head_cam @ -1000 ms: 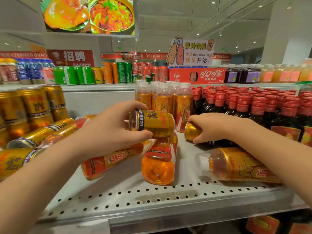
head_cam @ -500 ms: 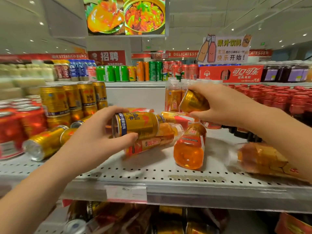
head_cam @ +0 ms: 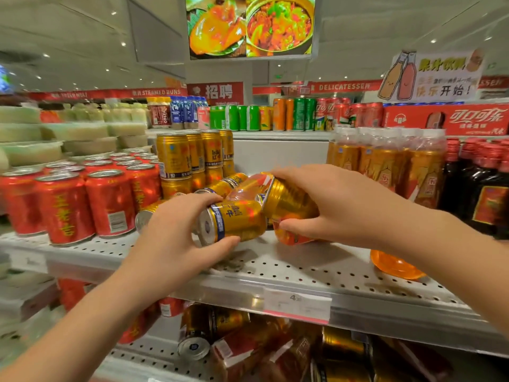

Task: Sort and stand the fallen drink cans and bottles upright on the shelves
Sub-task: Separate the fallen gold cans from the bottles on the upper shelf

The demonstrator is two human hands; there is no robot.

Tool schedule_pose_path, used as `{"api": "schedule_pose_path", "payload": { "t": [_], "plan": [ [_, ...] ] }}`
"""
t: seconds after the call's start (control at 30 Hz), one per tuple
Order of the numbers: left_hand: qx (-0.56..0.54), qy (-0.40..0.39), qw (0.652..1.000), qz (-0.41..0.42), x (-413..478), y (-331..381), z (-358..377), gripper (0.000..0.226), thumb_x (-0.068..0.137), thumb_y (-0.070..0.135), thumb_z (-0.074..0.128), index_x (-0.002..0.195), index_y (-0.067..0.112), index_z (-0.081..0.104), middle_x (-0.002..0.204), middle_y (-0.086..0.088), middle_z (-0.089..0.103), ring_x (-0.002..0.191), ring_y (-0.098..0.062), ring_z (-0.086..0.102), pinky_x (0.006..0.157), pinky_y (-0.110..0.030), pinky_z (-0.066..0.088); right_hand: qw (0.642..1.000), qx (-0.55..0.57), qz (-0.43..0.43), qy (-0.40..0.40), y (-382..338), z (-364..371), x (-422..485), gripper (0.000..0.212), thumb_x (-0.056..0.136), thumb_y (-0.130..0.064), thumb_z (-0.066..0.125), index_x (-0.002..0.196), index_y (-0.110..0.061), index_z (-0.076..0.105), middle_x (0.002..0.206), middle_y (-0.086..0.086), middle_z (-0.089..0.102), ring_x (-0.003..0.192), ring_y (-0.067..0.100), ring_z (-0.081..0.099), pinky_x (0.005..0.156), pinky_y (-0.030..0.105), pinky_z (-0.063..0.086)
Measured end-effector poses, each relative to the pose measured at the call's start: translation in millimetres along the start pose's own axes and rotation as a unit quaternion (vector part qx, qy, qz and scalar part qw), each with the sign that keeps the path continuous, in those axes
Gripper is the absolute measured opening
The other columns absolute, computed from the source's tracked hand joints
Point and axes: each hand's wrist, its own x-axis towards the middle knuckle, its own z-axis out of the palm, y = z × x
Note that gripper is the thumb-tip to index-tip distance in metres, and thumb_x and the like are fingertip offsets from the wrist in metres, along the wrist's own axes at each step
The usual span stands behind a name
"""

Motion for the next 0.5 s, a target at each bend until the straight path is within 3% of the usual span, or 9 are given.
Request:
{"api": "schedule_pose_path", "payload": {
  "t": [0.07, 0.13, 0.23, 0.4, 0.5],
  "plan": [
    [0.01, -0.025, 0.999, 0.031, 3.8, -7.4, 5.0, 0.073, 0.077, 0.073, 0.064, 0.133, 0.027, 0.06, 0.121, 0.016, 0.062, 0.114, -0.008, 0.056, 0.099, -0.032, 0.044, 1.0, -0.009, 0.003, -0.002, -9.9, 0.7, 0.7, 0.076, 0.085, -0.064, 0.062, 0.15, -0.04, 0.03, 0.134, -0.013, 0.057, 0.118, 0.01, 0.052, 0.092, 0.029, 0.046],
    [0.015, -0.043, 0.997, 0.055, 7.6, -13.8, 10.3, 0.074, 0.078, 0.073, 0.064, 0.135, 0.026, 0.06, 0.125, 0.012, 0.063, 0.119, -0.011, 0.057, 0.102, -0.04, 0.044, 1.0, -0.008, 0.014, -0.006, -20.0, 4.1, 1.2, 0.076, 0.083, -0.068, 0.058, 0.149, -0.042, 0.03, 0.134, -0.015, 0.056, 0.116, 0.007, 0.052, 0.086, 0.023, 0.041],
    [0.004, -0.052, 0.996, 0.075, 12.2, -25.4, 15.1, 0.072, 0.08, 0.073, 0.063, 0.135, 0.028, 0.058, 0.126, 0.013, 0.06, 0.122, -0.011, 0.054, 0.105, -0.037, 0.042, 0.999, -0.004, 0.041, -0.005, -33.3, 10.6, 3.8, 0.079, 0.08, -0.072, 0.052, 0.149, -0.044, 0.028, 0.136, -0.017, 0.055, 0.115, 0.004, 0.051, 0.084, 0.019, 0.035],
    [0.0, -0.053, 0.994, 0.098, 14.6, -41.1, 18.0, 0.069, 0.081, 0.075, 0.06, 0.127, 0.025, 0.058, 0.122, 0.011, 0.054, 0.116, -0.01, 0.05, 0.1, -0.03, 0.042, 0.997, 0.008, 0.082, 0.003, -50.5, 15.4, 12.2, 0.078, 0.08, -0.07, 0.054, 0.149, -0.044, 0.029, 0.138, -0.018, 0.054, 0.117, 0.001, 0.05, 0.085, 0.016, 0.036],
    [0.007, -0.045, 0.993, 0.111, 13.4, -46.4, 18.9, 0.07, 0.083, 0.075, 0.056, 0.129, 0.022, 0.059, 0.12, 0.008, 0.053, 0.113, -0.011, 0.048, 0.096, -0.026, 0.039, 0.995, 0.025, 0.097, 0.002, -52.9, 13.5, 12.6, 0.078, 0.079, -0.068, 0.058, 0.149, -0.046, 0.031, 0.135, -0.023, 0.053, 0.111, -0.009, 0.043, 0.078, 0.005, 0.036]
  ]
}}
